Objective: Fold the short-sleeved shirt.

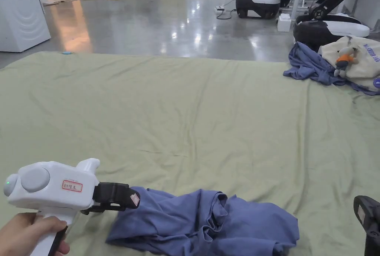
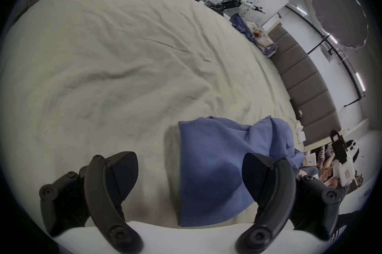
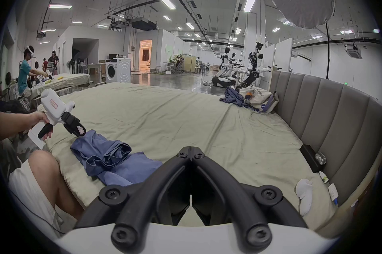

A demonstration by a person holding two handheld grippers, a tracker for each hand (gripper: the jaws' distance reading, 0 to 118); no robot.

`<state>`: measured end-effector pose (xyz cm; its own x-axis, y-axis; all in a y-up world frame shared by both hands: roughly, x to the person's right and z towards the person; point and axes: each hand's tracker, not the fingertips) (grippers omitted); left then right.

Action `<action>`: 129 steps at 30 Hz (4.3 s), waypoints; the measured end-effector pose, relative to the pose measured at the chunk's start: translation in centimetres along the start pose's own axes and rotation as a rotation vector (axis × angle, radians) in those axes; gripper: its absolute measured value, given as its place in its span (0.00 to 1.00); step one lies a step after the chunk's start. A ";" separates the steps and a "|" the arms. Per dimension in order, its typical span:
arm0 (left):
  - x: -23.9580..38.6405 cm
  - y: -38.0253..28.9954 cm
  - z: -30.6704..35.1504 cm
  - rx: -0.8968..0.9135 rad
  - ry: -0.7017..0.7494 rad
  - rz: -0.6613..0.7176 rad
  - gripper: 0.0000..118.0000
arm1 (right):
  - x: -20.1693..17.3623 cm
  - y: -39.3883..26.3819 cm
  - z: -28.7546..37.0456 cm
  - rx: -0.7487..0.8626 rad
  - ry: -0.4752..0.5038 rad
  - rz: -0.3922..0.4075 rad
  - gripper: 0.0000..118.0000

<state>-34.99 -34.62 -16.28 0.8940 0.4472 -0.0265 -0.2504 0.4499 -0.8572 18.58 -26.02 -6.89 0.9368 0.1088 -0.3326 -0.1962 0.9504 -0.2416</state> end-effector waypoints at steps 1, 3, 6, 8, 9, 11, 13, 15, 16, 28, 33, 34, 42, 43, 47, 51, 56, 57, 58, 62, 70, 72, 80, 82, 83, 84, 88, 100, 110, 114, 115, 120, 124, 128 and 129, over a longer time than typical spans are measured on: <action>0.2 0.1 -0.2 0.002 -0.015 0.001 0.93 | -0.1 0.0 0.0 -0.001 -0.002 0.005 0.02; 0.4 0.2 -0.9 -0.051 -0.077 0.000 0.93 | -0.1 -0.1 -0.2 -0.004 -0.003 0.007 0.02; 1.7 0.3 -1.5 -0.081 -0.055 -0.059 0.93 | 0.0 -0.2 -0.3 -0.010 0.004 0.006 0.02; 1.8 0.6 -2.5 -0.140 -0.035 -0.063 0.93 | 0.0 -0.3 -0.3 -0.009 0.000 0.007 0.02; 1.9 0.7 -2.9 -0.152 -0.012 -0.074 0.93 | 0.1 -0.3 -0.3 -0.009 0.002 0.005 0.02; 2.3 0.9 -2.7 -0.142 -0.017 -0.067 0.93 | 0.1 -0.2 -0.4 -0.010 0.002 0.006 0.02; 2.8 1.2 -2.4 -0.158 -0.015 -0.065 0.84 | 0.1 -0.2 -0.4 -0.013 0.002 0.009 0.02; 3.0 1.0 -1.7 -0.149 -0.032 -0.075 0.39 | 0.2 -0.3 -0.5 -0.016 0.002 0.006 0.02; 3.3 0.9 -1.4 -0.134 -0.033 -0.083 0.24 | 0.1 -0.3 -0.5 -0.018 0.003 0.008 0.02; 1.0 2.3 3.2 0.050 -0.091 0.043 0.15 | 0.7 -0.3 -0.3 -0.018 -0.015 0.003 0.02; -3.1 3.5 8.0 0.151 0.054 0.152 0.15 | 0.7 -0.4 -0.3 -0.020 -0.019 0.005 0.02; -3.6 3.7 8.8 0.151 0.088 0.147 0.15 | 0.7 -0.4 -0.3 -0.021 -0.019 0.005 0.02; 2.1 6.2 11.7 0.104 0.234 0.060 0.15 | 0.7 -0.5 -0.4 -0.026 -0.021 0.008 0.02; 3.5 6.4 11.6 0.115 0.247 0.025 0.15 | 0.6 -0.5 -0.4 -0.027 -0.020 0.012 0.02; 9.3 6.6 9.4 0.113 0.227 -0.061 0.15 | 0.4 -0.4 -0.3 -0.026 -0.016 0.012 0.02; 14.0 5.7 5.5 0.064 0.213 -0.164 0.15 | 0.5 -0.3 -0.3 -0.024 -0.014 0.012 0.02; 18.1 3.4 0.4 0.038 0.145 -0.188 0.15 | 0.7 -0.4 -0.2 -0.023 -0.015 0.011 0.02; 18.6 3.1 -0.8 0.020 0.145 -0.209 0.15 | 0.7 -0.4 -0.2 -0.024 -0.013 0.008 0.02; 19.0 2.8 -1.7 0.022 0.148 -0.207 0.15 | 0.8 -0.4 -0.2 -0.024 -0.010 0.004 0.02; 19.2 2.0 -5.0 0.009 0.172 -0.233 0.15 | 0.8 -0.4 -0.3 -0.026 -0.009 0.010 0.02; 17.2 1.2 -2.2 0.132 -0.115 -0.158 0.61 | 0.8 -0.5 -0.2 -0.028 -0.010 0.013 0.02; 17.1 1.4 0.9 0.289 -0.078 -0.249 0.61 | 0.9 -0.4 -0.2 -0.025 -0.010 0.007 0.02; 16.1 0.4 -2.7 0.291 0.036 -0.200 0.03 | 0.7 -0.3 -0.1 -0.026 -0.014 0.018 0.02; 16.3 0.3 -5.3 0.161 0.062 -0.214 0.03 | 0.6 -0.4 -0.1 -0.028 -0.018 0.021 0.02; 16.6 0.1 -6.5 0.130 0.072 -0.191 0.03 | 0.7 -0.4 -0.1 -0.028 -0.018 0.019 0.02; 16.7 -0.1 -7.3 0.110 0.079 -0.199 0.03 | 0.7 -0.4 -0.2 -0.028 -0.016 0.016 0.02; 17.0 -0.4 -9.3 0.105 0.062 -0.185 0.03 | 0.8 -0.6 -0.4 -0.033 -0.016 0.011 0.02; 16.6 -3.5 4.5 0.569 -0.023 -0.433 0.01 | 0.8 0.7 1.0 0.075 -0.020 -0.008 0.02; 11.3 -16.1 16.3 1.010 0.249 -0.393 0.01 | -1.2 -0.9 4.6 0.172 -0.052 -0.078 0.02; 10.6 -14.3 15.9 0.926 0.267 -0.412 0.01 | -2.5 1.6 2.1 0.138 0.091 -0.078 0.02; 10.5 -13.8 15.8 0.921 0.269 -0.408 0.01 | -3.3 2.6 0.6 0.099 0.172 -0.075 0.02; 9.6 -12.3 15.9 0.903 0.270 -0.393 0.01 | -10.2 4.3 -10.8 -0.122 0.543 -0.148 0.02; 8.0 -11.0 15.0 0.839 0.308 -0.384 0.01 | -14.1 1.0 -20.6 -0.381 0.634 -0.278 0.02; 6.2 -9.6 14.4 0.764 0.255 -0.363 0.05 | -13.6 -3.4 -25.4 -0.567 0.620 -0.366 0.02; 5.6 -8.8 14.1 0.715 0.220 -0.353 0.19 | -13.1 -3.9 -25.3 -0.553 0.580 -0.362 0.02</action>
<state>-33.05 -25.18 -1.62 0.9980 0.0594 0.0196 -0.0507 0.9520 -0.3018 -0.27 -38.57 -24.67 0.7031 -0.4799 -0.5248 -0.1688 0.6043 -0.7787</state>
